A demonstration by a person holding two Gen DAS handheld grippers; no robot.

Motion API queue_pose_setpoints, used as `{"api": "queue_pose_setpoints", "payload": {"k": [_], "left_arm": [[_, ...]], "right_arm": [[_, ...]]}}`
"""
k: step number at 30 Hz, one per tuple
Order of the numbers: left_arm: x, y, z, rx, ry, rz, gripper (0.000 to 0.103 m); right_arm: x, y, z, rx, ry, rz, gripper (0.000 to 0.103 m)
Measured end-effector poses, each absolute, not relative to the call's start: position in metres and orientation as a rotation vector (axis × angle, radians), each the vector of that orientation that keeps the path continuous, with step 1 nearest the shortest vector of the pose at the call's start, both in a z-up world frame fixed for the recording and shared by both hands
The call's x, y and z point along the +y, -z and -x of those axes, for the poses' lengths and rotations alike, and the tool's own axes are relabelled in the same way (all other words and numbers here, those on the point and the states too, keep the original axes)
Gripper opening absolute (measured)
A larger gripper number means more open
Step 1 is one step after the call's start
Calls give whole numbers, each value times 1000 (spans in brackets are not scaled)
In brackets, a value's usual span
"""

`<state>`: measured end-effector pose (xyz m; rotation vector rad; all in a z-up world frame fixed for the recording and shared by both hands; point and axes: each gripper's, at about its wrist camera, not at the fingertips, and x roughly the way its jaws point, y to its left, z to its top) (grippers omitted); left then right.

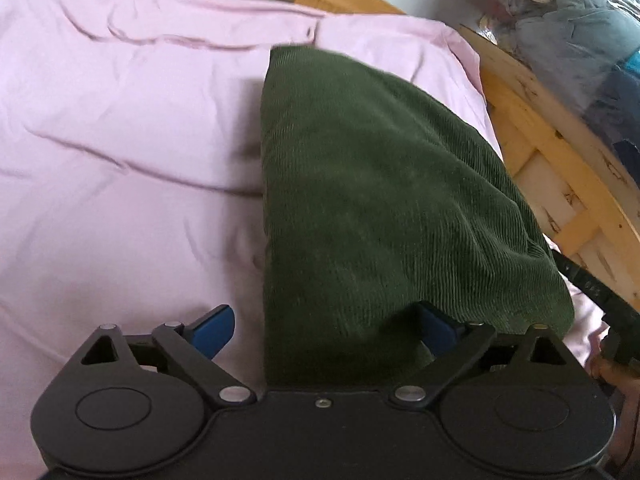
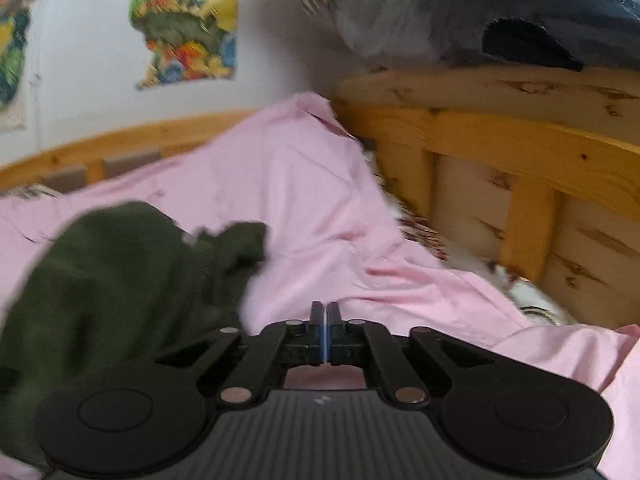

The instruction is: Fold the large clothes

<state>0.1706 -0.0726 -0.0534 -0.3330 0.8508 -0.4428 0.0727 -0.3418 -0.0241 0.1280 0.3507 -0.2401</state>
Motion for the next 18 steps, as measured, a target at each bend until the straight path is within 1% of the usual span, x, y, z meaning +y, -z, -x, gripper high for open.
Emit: {"api": "queue_pose_setpoints", "payload": {"k": [1, 2, 3, 4, 7, 10, 12, 13, 14, 15, 16, 18], "left_arm": [[-73, 54, -171, 854, 446, 339, 97], [-75, 54, -170, 853, 448, 336, 97], [-75, 54, -170, 852, 453, 331, 97], [-74, 54, -169, 851, 458, 326, 97], [-73, 56, -169, 858, 466, 326, 97], [-75, 56, -171, 859, 466, 319, 97], [-76, 55, -170, 857, 464, 317, 97], [-76, 55, -169, 856, 465, 318, 97], [-76, 56, -169, 857, 466, 320, 97], [-76, 56, -170, 858, 466, 322, 97], [-76, 57, -170, 861, 468, 321, 97], [-78, 58, -171, 861, 475, 316, 97]], "right_arm": [[-341, 19, -70, 332, 196, -144, 40], [-338, 15, -67, 304, 140, -164, 61], [-335, 11, -67, 289, 88, -187, 66], [-333, 7, -68, 280, 43, -210, 67], [-323, 3, -81, 300, -12, -242, 67], [-311, 1, -102, 364, -7, -165, 67], [-303, 2, -116, 426, 39, -89, 64], [-303, 5, -122, 460, 39, -94, 47], [-305, 10, -126, 484, 24, -129, 21], [-307, 14, -126, 484, 20, -160, 19], [-306, 15, -122, 466, 26, -154, 11], [-301, 11, -110, 448, 45, -109, 8]]}}
